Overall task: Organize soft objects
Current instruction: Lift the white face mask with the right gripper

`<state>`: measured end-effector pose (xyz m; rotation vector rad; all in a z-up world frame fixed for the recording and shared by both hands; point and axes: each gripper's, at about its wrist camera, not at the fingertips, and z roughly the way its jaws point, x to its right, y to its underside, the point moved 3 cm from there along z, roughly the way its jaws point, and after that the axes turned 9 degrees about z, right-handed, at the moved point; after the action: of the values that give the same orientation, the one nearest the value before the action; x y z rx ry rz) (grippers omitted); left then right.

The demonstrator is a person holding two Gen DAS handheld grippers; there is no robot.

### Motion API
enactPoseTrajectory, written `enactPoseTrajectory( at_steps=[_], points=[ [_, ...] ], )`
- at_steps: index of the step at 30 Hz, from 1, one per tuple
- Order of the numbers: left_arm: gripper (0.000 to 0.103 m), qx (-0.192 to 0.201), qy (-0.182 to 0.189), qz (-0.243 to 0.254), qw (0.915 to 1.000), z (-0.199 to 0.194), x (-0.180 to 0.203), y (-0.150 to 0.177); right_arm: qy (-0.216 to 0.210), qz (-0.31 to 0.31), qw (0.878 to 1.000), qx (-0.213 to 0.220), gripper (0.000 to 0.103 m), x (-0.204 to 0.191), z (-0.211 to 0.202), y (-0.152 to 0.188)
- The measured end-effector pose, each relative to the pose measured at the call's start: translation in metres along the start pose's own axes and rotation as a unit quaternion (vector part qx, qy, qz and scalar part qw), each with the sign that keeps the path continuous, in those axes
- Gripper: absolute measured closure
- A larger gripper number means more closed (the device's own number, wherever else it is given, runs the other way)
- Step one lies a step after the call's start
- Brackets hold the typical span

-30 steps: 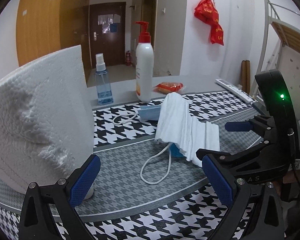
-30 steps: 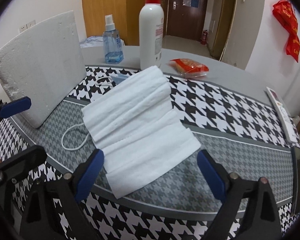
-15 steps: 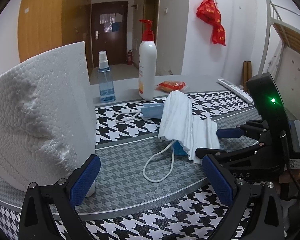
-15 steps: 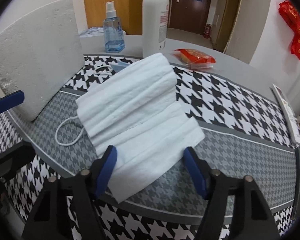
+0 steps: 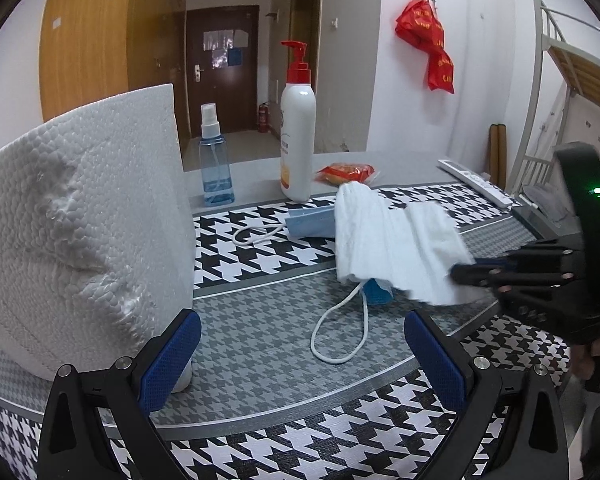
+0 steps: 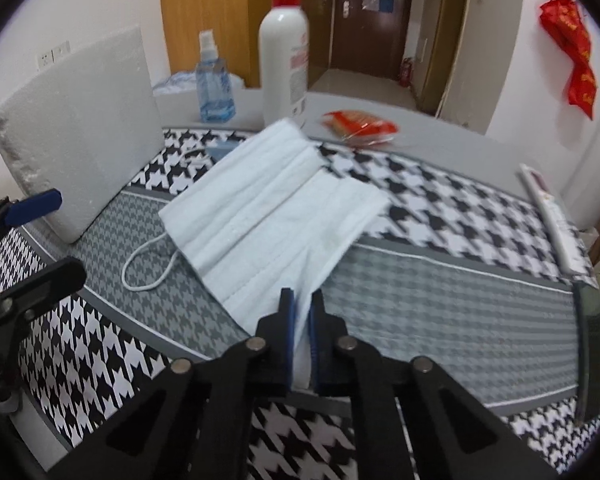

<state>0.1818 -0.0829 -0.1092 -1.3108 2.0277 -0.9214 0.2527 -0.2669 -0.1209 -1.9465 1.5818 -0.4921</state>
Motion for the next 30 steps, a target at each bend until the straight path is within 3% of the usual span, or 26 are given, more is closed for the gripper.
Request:
enactPoseTrajectory(
  at_steps=[13,17,21,25,27,30],
  points=[
    [0.001,-0.002,-0.010,0.011,0.9999,0.000,0.006,-0.001,0.050,0.037,0.997,0.041,0.095,0.046,-0.054,0.011],
    [0.001,0.008,-0.011,0.016,0.9998,-0.005,0.009,-0.004,0.053,0.044,0.997,0.040,0.094,0.050,-0.056,0.013],
    [0.001,0.009,-0.010,0.026,0.9996,-0.004,0.016,-0.008,0.028,0.058,0.997,0.036,0.093,0.050,-0.048,0.013],
    [0.001,0.009,-0.007,0.037,0.9993,-0.001,0.023,-0.014,0.007,0.074,0.997,0.032,0.074,0.049,-0.038,0.010],
    [0.001,0.010,-0.010,0.043,0.9990,-0.001,0.026,-0.017,-0.007,0.078,0.996,0.029,0.059,0.047,-0.033,0.009],
    [0.001,0.010,-0.009,0.041,0.9991,0.002,0.029,-0.021,-0.018,0.076,0.997,0.025,0.056,0.043,-0.026,0.007]
  ],
)
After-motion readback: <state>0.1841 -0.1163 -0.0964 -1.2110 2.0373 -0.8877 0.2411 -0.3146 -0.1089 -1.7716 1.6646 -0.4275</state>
